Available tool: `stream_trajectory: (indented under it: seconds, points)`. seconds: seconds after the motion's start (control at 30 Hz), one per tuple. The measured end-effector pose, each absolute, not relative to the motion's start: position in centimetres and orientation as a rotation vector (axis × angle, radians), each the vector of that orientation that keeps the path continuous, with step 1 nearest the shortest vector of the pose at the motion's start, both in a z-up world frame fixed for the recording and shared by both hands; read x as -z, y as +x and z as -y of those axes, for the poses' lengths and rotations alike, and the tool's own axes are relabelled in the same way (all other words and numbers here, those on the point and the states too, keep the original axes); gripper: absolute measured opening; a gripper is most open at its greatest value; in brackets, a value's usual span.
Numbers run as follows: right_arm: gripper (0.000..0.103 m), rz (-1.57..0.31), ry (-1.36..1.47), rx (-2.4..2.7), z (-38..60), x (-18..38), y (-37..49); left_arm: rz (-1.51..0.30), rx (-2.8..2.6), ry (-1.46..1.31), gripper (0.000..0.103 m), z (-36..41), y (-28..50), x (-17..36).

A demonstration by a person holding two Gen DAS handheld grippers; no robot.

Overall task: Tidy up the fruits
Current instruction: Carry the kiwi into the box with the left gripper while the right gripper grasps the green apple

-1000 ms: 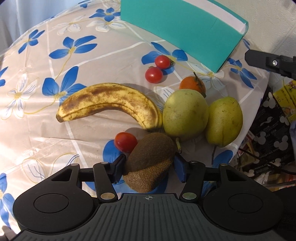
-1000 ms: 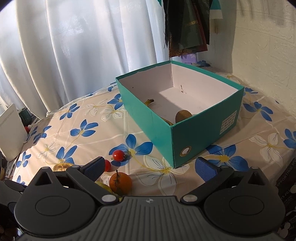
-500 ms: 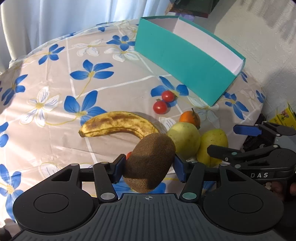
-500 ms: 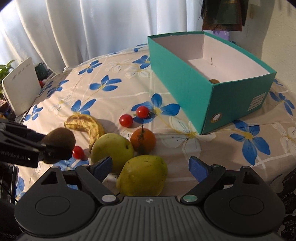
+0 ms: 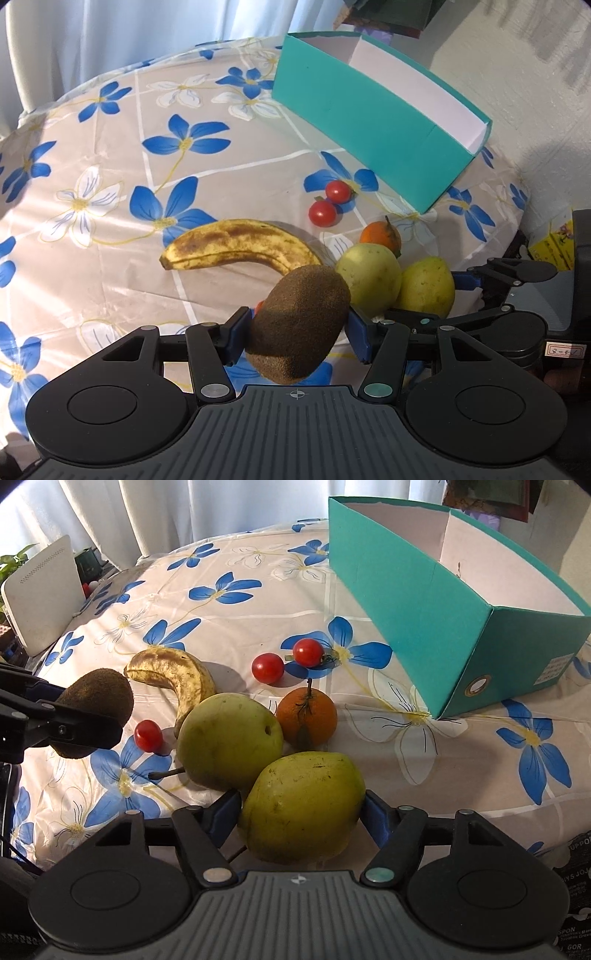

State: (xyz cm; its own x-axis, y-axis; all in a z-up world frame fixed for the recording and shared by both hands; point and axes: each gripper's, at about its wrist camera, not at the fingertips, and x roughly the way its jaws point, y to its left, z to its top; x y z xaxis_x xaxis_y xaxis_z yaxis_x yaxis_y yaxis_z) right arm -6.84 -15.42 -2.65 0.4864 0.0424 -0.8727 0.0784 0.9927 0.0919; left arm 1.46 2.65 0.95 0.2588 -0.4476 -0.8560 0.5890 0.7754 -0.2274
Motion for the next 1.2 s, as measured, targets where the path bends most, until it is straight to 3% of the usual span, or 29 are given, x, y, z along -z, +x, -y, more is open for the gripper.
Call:
stream_trajectory:
  seconds: [0.57,0.87,1.2]
  points:
    - [0.068,-0.97,0.151,0.093,16.9,0.5,-7.7,-0.999,0.704,0.209,0.06,0.4,2.6,-4.6]
    - [0.068,-0.873,0.211,0.156,19.1,-1.6,-8.3,-0.835,0.71,0.22,0.06,7.5,5.9,-10.0]
    - [0.068,-0.82,0.266,0.243,22.2,-2.6,-8.8,-0.787,0.618,0.265,0.06,17.0,10.4,-9.0]
